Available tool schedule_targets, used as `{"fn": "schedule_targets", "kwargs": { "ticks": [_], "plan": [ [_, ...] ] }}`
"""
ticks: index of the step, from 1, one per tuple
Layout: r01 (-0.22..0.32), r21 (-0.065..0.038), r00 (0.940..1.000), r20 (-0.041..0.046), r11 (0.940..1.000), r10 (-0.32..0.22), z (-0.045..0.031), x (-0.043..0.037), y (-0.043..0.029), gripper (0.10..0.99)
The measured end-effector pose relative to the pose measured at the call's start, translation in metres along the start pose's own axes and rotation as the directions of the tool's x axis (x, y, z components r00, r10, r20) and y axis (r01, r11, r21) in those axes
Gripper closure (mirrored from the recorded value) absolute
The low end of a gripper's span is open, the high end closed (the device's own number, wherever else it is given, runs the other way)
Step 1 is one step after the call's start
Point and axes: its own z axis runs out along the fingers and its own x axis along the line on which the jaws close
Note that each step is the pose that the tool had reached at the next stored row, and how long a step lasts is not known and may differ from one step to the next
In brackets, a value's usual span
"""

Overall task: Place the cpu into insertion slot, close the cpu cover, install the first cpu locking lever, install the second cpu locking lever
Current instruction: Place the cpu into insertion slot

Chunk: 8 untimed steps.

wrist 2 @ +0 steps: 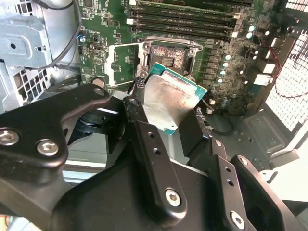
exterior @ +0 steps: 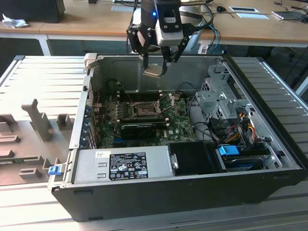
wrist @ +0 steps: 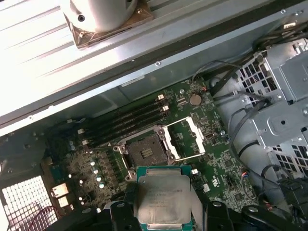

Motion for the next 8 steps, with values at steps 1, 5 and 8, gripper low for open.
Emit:
{"fn": "schedule_targets", "kwargs": {
  "ticks": [1,5,8],
  "plan": [
    [-0.013,0.000,0.9999,0.0011,0.9999,0.013,0.0001,0.0000,0.0000,0.557],
    [-0.047,-0.001,0.9989,0.0042,0.9989,0.047,0.0004,0.0000,0.0000,0.557],
    [-0.088,-0.002,0.9961,0.0078,0.9961,0.088,0.0007,0.0000,-0.0001,0.557]
  ]
}}
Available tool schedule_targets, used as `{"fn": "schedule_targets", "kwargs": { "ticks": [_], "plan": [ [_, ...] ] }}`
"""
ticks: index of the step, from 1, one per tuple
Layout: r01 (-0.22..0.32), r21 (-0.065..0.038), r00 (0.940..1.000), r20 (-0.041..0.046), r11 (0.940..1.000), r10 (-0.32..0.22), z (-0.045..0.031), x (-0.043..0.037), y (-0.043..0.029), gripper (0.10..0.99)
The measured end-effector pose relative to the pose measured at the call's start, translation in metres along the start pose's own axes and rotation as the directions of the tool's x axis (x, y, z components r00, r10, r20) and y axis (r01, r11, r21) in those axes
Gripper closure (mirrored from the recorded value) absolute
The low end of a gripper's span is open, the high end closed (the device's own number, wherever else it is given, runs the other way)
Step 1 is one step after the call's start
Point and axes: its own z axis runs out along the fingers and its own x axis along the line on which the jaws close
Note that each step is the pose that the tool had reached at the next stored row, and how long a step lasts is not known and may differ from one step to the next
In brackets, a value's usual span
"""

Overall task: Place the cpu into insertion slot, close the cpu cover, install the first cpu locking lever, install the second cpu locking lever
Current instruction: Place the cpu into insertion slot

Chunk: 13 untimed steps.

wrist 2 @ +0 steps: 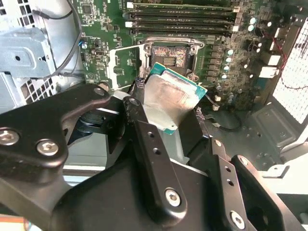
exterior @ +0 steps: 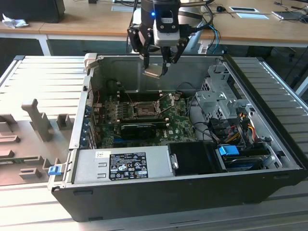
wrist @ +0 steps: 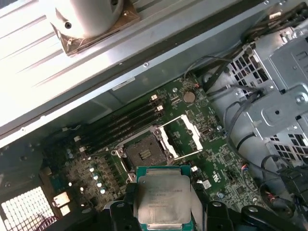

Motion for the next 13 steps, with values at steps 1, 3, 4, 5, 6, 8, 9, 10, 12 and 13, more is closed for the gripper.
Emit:
{"fn": "schedule_targets", "kwargs": {
  "ticks": [1,3,4,5,6,8,9,10,12,13],
  "plan": [
    [-0.013,0.000,0.9999,0.0011,0.9999,0.013,0.0001,0.0000,0.0000,0.557],
    [-0.059,-0.001,0.9983,0.0052,0.9983,0.059,0.0003,0.0000,0.0000,0.557],
    [-0.069,-0.002,0.9976,0.0062,0.9976,0.069,0.0004,0.0000,0.0000,0.557],
    [-0.085,-0.002,0.9963,0.0076,0.9964,0.085,0.0005,0.0000,0.0000,0.557],
    [-0.100,-0.002,0.9949,0.0089,0.9949,0.100,0.0006,0.0000,0.0000,0.557],
    [-0.117,-0.003,0.9931,0.0104,0.9931,0.117,0.0007,0.0000,0.0000,0.557],
    [-0.127,-0.003,0.9918,0.0113,0.9918,0.127,0.0008,0.0000,-0.0001,0.557],
    [-0.137,-0.004,0.9905,0.0121,0.9906,0.137,0.0008,-0.0001,0.0000,0.557],
    [-0.156,-0.004,0.9876,0.0138,0.9877,0.156,0.0009,-0.0001,-0.0001,0.557],
    [-0.176,-0.005,0.9842,0.0155,0.9843,0.176,0.0011,0.0000,-0.0001,0.557]
  ]
}}
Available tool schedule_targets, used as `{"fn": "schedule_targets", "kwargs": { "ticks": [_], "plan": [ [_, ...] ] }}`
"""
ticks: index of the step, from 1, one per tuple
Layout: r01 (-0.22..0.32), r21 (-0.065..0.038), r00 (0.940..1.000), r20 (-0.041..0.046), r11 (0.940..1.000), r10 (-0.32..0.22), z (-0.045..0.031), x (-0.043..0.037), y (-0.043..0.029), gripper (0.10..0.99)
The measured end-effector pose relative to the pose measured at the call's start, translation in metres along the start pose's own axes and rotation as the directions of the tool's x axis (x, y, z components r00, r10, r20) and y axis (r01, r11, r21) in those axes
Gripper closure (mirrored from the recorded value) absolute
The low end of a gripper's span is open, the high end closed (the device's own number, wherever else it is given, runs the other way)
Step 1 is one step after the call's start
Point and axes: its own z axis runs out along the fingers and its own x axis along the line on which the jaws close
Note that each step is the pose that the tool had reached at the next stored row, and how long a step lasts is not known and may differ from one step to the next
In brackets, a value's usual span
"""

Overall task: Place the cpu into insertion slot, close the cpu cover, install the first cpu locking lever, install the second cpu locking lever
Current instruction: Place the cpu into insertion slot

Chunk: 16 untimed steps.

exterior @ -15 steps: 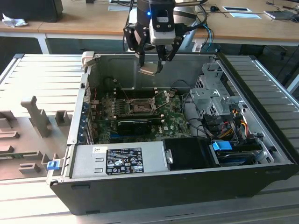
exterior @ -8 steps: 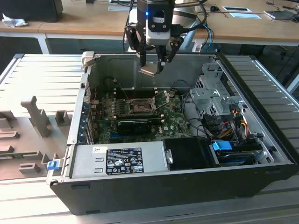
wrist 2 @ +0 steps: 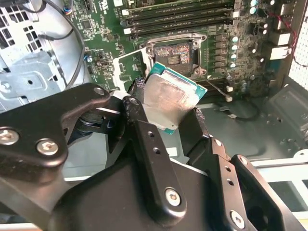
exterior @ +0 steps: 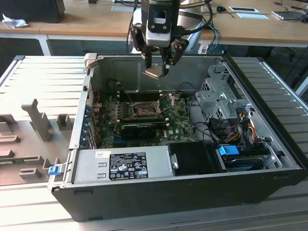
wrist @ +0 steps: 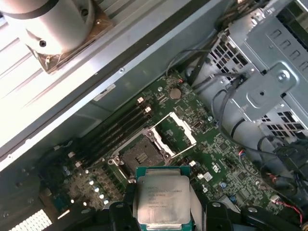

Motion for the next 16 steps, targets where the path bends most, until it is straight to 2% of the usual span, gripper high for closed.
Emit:
{"fn": "schedule_targets", "kwargs": {
  "ticks": [4,8,14,16],
  "plan": [
    [-0.054,-0.001,0.9985,0.0048,0.9985,0.054,0.0004,0.0000,0.0000,0.557],
    [-0.116,-0.003,0.9931,0.0103,0.9932,0.117,0.0008,0.0000,-0.0001,0.557],
    [-0.160,-0.004,0.9871,0.0141,0.9872,0.160,0.0011,0.0000,-0.0001,0.557],
    [-0.188,-0.005,0.9821,0.0165,0.9822,0.188,0.0015,0.0000,-0.0001,0.557]
  ]
}}
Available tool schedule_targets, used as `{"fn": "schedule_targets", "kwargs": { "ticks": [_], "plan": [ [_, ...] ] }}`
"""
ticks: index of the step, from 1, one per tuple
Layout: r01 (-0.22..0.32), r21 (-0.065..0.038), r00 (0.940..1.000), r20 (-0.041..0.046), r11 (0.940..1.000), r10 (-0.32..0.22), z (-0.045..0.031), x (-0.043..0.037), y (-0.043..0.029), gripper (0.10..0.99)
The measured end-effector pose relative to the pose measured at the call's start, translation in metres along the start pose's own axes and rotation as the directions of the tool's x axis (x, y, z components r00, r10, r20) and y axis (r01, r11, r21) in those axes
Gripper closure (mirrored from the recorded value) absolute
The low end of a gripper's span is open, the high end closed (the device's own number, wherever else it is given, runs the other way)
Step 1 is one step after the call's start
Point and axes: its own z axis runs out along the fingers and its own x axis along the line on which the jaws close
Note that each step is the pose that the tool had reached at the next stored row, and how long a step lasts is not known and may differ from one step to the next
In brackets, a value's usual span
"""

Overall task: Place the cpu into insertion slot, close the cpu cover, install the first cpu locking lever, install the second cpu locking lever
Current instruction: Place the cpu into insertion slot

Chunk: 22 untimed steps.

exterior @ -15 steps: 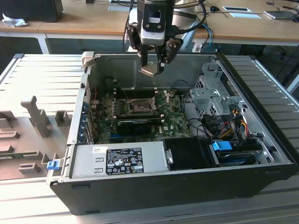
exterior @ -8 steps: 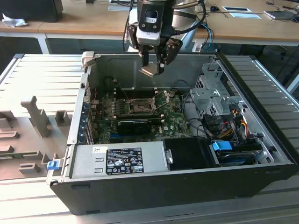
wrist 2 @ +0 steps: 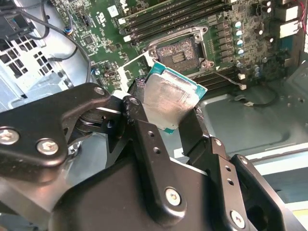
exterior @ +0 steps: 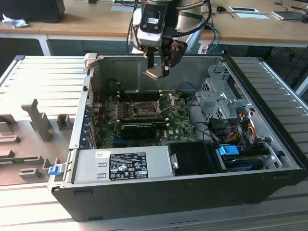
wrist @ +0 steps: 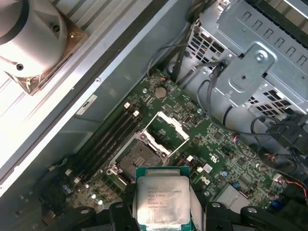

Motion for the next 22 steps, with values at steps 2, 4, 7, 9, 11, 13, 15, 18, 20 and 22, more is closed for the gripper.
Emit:
{"fn": "schedule_targets", "kwargs": {
  "ticks": [2,4,7,9,11,13,15,18,20,22],
  "plan": [
    [-0.036,-0.001,0.9994,0.0032,0.9994,0.036,0.0004,0.0000,0.0000,0.557],
    [-0.065,-0.001,0.9979,0.0058,0.9979,0.065,0.0007,0.0000,-0.0001,0.557],
    [-0.116,-0.003,0.9932,0.0102,0.9933,0.116,0.0011,0.0000,-0.0001,0.557],
    [-0.141,-0.003,0.9899,0.0125,0.9900,0.141,0.0012,-0.0001,-0.0001,0.557],
    [-0.171,-0.005,0.9851,0.0150,0.9852,0.171,0.0014,0.0000,-0.0001,0.557],
    [-0.193,-0.005,0.9811,0.0170,0.9812,0.193,0.0015,0.0000,-0.0001,0.557],
    [-0.215,-0.006,0.9764,0.0188,0.9766,0.215,0.0017,0.0000,-0.0002,0.557],
    [-0.236,-0.007,0.9714,0.0207,0.9716,0.236,0.0028,-0.0001,-0.0002,0.557],
    [-0.237,-0.007,0.9712,0.0208,0.9715,0.237,0.0050,-0.0001,-0.0004,0.557],
    [-0.237,-0.007,0.9712,0.0207,0.9715,0.237,0.0067,-0.0001,-0.0006,0.557]
  ]
}}
